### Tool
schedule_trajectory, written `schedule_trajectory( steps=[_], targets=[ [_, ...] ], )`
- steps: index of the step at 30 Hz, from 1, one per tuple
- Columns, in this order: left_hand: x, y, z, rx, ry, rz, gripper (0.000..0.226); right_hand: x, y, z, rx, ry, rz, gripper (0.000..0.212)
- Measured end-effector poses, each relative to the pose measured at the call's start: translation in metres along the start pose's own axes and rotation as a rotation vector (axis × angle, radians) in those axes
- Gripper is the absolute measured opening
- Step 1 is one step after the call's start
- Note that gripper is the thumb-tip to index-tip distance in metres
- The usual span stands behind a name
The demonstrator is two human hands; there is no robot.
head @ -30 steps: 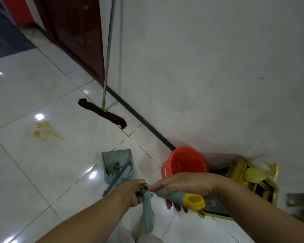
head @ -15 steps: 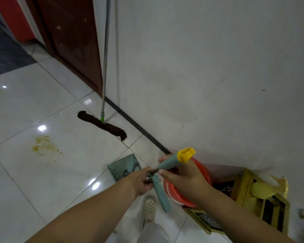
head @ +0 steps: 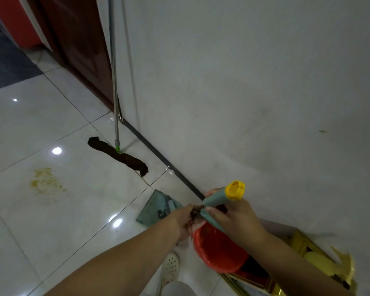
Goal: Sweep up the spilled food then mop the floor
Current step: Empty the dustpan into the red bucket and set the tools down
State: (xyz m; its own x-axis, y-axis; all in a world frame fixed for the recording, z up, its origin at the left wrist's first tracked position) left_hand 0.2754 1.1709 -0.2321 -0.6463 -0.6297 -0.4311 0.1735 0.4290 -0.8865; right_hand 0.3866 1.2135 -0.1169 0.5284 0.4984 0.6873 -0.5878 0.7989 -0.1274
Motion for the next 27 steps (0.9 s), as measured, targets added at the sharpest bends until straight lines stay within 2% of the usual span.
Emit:
schedule_trajectory(
  steps=[3, 9, 14, 17, 20, 27],
  targets=[
    [-0.025, 0.016, -0.004, -0.022, -0.015, -0.009, 0.024, 0.019, 0.015, -0.017, -0.01, 0.022, 0.031, 0.054],
    [-0.064, 0.044, -0.013, -0.058, -0.03, -0.027, 0.023, 0.041, 0.042, -0.046, 0.009, -0.06, 0.019, 0.057],
    [-0.086, 0.057, -0.023, -0.078, 0.045, -0.046, 0.022, 0.053, 0.061, -0.075, -0.039, -0.138, -0.002, 0.039],
    [-0.094, 0.059, -0.027, -0.103, 0.081, -0.03, 0.025, 0.06, 0.069, -0.087, -0.066, -0.079, -0.033, 0.03],
    [-0.098, 0.056, -0.032, -0.131, 0.121, -0.064, 0.019, 0.066, 0.077, -0.091, -0.105, -0.028, -0.088, 0.028],
    [-0.117, 0.044, -0.05, -0.205, 0.376, -0.106, 0.018, 0.075, 0.08, -0.089, -0.259, 0.138, -0.187, 0.03]
  ],
)
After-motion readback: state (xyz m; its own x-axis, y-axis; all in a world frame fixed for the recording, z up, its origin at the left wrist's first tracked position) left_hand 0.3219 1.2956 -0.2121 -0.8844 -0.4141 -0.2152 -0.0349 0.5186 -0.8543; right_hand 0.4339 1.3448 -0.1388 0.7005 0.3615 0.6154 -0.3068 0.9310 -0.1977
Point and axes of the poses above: each hand's wrist, its own y-axis towards the middle knuckle, its own x-axis out of the back of the hand, z = x × y, the point moved 2 cm from there along y, towards the middle knuckle, and after that the axes turned 6 degrees about y, right-handed, at the moved point
